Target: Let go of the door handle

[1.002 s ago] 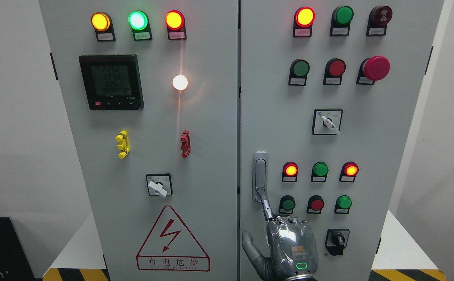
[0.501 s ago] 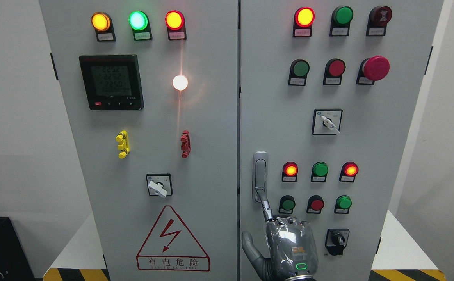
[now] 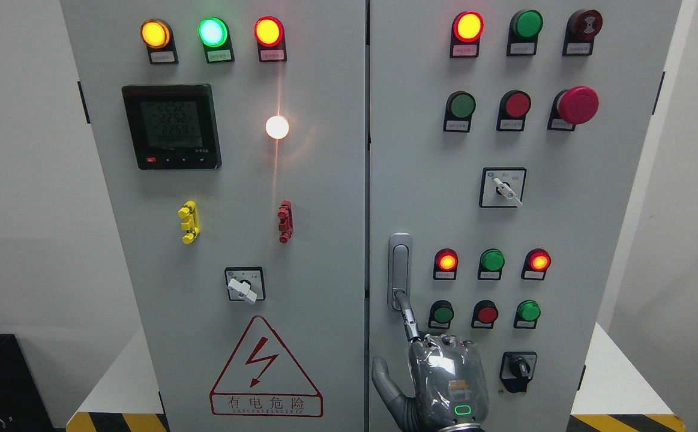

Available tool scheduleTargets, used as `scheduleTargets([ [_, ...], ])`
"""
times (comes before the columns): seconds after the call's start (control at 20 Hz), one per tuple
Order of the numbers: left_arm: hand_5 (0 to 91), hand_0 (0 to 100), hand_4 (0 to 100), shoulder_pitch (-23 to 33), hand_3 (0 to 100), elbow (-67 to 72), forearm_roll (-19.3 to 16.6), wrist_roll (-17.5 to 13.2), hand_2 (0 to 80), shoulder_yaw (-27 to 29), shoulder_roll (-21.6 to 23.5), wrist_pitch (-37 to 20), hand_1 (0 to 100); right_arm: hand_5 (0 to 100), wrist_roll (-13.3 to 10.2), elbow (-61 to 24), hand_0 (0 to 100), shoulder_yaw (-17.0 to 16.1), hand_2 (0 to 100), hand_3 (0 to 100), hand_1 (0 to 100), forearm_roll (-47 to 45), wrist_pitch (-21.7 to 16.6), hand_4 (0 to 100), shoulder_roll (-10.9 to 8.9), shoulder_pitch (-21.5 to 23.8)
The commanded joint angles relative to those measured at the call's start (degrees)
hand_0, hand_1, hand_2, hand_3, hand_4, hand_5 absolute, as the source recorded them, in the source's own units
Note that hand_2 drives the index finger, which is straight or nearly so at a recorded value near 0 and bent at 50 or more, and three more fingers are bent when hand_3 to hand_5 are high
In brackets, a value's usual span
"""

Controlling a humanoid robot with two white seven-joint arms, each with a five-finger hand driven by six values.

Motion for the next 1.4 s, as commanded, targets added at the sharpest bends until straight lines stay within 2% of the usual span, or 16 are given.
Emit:
scheduleTargets([
  [0.0,0.0,12,0,1.05,0,0.01,-0.02,-0.05,0.0,0.0,0.0,0.03,56,100,0.07,1.03,53,0.01,0,87,22,-0.01,0.02,91,0.0,0.09],
  [1.35,0.0,12,0,1.05,0,0.01,-0.02,-0.05,0.0,0.0,0.0,0.03,56,100,0.07,2.35,51,0.1,0,87,22,-0.01,0.02,92,0.0,0.44],
])
